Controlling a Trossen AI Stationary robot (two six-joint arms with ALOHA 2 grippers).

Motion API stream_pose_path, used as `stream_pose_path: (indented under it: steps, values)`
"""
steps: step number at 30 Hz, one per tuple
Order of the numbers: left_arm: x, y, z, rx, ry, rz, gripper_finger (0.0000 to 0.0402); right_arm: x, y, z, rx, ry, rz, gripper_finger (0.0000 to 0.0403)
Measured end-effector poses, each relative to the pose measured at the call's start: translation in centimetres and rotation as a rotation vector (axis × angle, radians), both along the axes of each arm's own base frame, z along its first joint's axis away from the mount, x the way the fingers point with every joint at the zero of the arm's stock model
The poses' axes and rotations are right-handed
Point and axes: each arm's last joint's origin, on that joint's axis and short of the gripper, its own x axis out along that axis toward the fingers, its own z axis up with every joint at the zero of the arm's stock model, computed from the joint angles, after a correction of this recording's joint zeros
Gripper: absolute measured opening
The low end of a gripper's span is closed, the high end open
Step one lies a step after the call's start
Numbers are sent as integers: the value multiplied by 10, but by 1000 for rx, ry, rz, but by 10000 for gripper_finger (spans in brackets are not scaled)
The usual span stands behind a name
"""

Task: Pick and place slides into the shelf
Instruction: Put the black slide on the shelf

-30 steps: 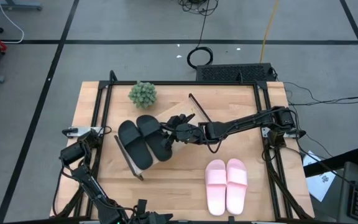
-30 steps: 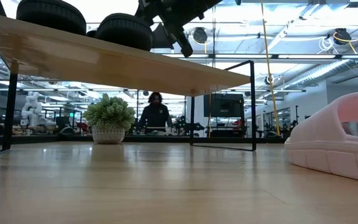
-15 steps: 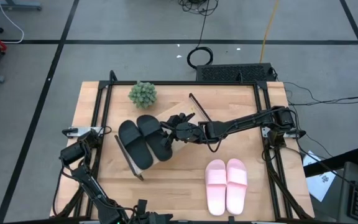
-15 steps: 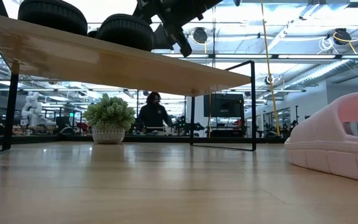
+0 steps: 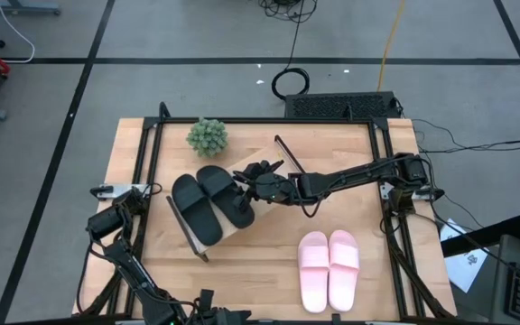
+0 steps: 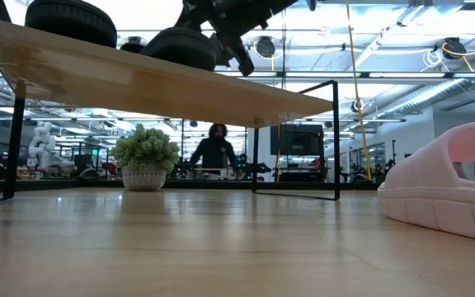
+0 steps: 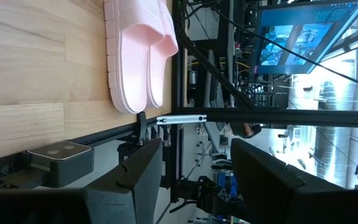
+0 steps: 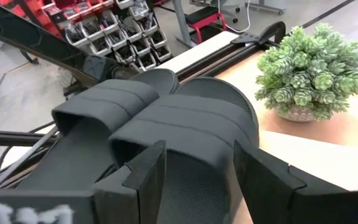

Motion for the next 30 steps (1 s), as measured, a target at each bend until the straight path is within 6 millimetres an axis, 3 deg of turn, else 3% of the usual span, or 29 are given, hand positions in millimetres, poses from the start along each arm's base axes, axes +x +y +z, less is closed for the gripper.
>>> stream_pose_path:
  steps: [30]
  values:
    - [2, 1, 0, 5, 3, -4, 191, -1, 12, 1, 25, -10, 41, 178]
